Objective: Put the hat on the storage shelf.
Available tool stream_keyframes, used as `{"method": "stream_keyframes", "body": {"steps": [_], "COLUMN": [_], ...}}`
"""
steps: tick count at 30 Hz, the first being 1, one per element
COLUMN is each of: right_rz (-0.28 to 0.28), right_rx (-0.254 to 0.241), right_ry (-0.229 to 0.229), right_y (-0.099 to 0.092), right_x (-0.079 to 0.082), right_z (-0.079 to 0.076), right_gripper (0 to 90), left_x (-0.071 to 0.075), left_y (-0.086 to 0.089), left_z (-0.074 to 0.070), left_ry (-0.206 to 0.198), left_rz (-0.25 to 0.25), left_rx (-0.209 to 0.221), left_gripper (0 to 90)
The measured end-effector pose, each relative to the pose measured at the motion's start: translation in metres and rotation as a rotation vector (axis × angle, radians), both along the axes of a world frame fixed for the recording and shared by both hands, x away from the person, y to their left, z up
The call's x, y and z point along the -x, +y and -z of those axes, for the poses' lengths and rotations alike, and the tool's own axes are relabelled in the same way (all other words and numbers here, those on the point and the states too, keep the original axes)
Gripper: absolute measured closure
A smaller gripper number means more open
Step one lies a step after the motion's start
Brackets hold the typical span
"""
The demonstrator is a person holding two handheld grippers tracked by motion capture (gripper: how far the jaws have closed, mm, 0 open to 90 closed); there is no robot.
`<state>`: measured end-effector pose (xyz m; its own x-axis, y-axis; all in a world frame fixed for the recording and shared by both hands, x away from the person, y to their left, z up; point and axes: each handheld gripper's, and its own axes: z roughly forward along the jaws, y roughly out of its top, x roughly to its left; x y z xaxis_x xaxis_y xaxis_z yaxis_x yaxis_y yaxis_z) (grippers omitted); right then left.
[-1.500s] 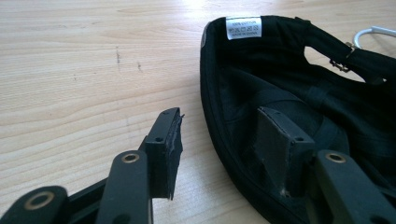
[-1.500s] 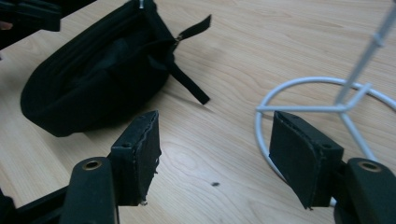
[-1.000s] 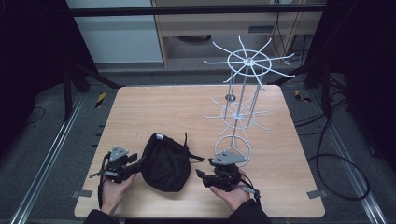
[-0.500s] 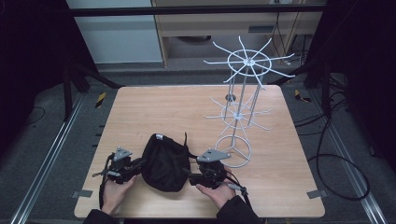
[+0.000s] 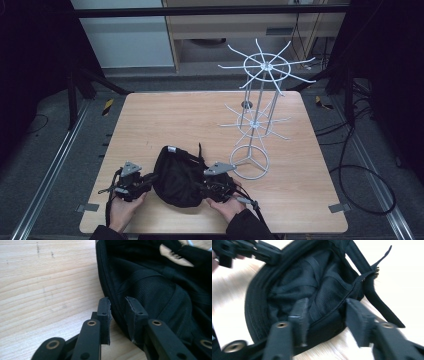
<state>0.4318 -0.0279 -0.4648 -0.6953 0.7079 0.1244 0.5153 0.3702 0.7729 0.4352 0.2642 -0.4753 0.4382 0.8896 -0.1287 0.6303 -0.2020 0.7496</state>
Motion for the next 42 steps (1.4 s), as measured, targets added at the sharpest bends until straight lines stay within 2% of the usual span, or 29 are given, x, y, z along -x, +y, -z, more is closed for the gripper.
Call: {"method": "stream_keyframes", "body": {"steps": [1,3,6,10,11,12,13,15,20,21,22,23,26,28,29,31,32,35,36,39,42], "right_rz": [0.006,0.016,0.027,0.043,0.049,0.060,0.063,0.062,0.043,0.041,0.041,0.041,0.049,0.057,0.068,0.070,0.081,0.074,0.074,0.050,0.022], "right_rx": [0.011,0.003,0.011,0.010,0.008,0.013,0.010,-0.006,-0.010,-0.006,-0.006,-0.007,-0.005,0.000,0.019,0.019,0.019,0.015,0.015,-0.024,-0.065], "right_ry": [0.003,0.013,0.009,-0.001,0.002,0.007,0.021,0.024,0.045,0.076,0.076,0.102,0.141,0.147,0.146,0.153,0.159,0.118,0.118,0.012,-0.062], "right_y": [-0.001,-0.004,-0.008,-0.012,-0.013,-0.014,-0.016,-0.016,-0.015,-0.015,-0.015,-0.016,-0.016,-0.016,-0.016,-0.017,-0.017,-0.017,-0.017,-0.018,-0.019], "right_x": [0.000,-0.002,-0.004,-0.006,-0.007,-0.007,-0.007,-0.006,-0.005,-0.005,-0.005,-0.006,-0.007,-0.007,-0.007,-0.008,-0.007,-0.006,-0.006,-0.002,0.003], "right_z": [0.000,0.001,0.002,0.002,0.003,0.002,0.001,0.002,0.008,0.011,0.011,0.014,0.017,0.017,0.017,0.017,0.016,0.012,0.012,-0.002,-0.012], "right_gripper": [63.3,71.6,74.2,73.8,71.3,63.0,56.4,50.6,48.7,49.9,49.9,52.7,57.4,60.0,66.0,67.7,71.8,76.4,76.4,80.9,82.0], "left_x": [0.001,0.002,0.002,0.002,0.001,0.001,0.000,-0.001,-0.001,-0.001,-0.001,-0.002,-0.002,-0.002,-0.002,-0.001,-0.001,-0.001,-0.001,-0.002,-0.002], "left_y": [0.000,-0.001,-0.003,-0.003,-0.002,-0.002,-0.001,-0.003,-0.004,-0.004,-0.004,-0.004,-0.005,-0.005,-0.006,-0.006,-0.006,-0.008,-0.008,-0.013,-0.017], "left_z": [0.000,0.000,0.000,0.000,0.000,0.000,0.001,0.004,0.005,0.006,0.006,0.006,0.006,0.006,0.006,0.007,0.007,0.007,0.007,0.008,0.008], "left_ry": [-0.002,-0.005,-0.018,-0.019,-0.013,-0.004,0.009,0.038,0.056,0.058,0.058,0.062,0.065,0.066,0.070,0.071,0.073,0.079,0.079,0.079,0.073], "left_rz": [0.002,0.006,0.015,0.016,0.016,0.015,0.017,0.011,0.000,-0.002,-0.002,0.000,0.000,0.000,0.002,0.004,0.006,0.014,0.014,0.026,0.028], "left_rx": [0.004,0.007,0.009,0.013,0.015,0.019,0.022,0.004,0.000,-0.009,-0.009,-0.013,-0.018,-0.020,-0.022,-0.020,-0.016,-0.008,-0.008,-0.001,-0.002], "left_gripper": [72.1,69.4,60.2,56.6,56.6,57.8,63.7,66.1,69.7,71.1,71.5,72.0,72.9,73.6,73.8,73.9,74.1,74.3,74.2,74.2,74.2]}}
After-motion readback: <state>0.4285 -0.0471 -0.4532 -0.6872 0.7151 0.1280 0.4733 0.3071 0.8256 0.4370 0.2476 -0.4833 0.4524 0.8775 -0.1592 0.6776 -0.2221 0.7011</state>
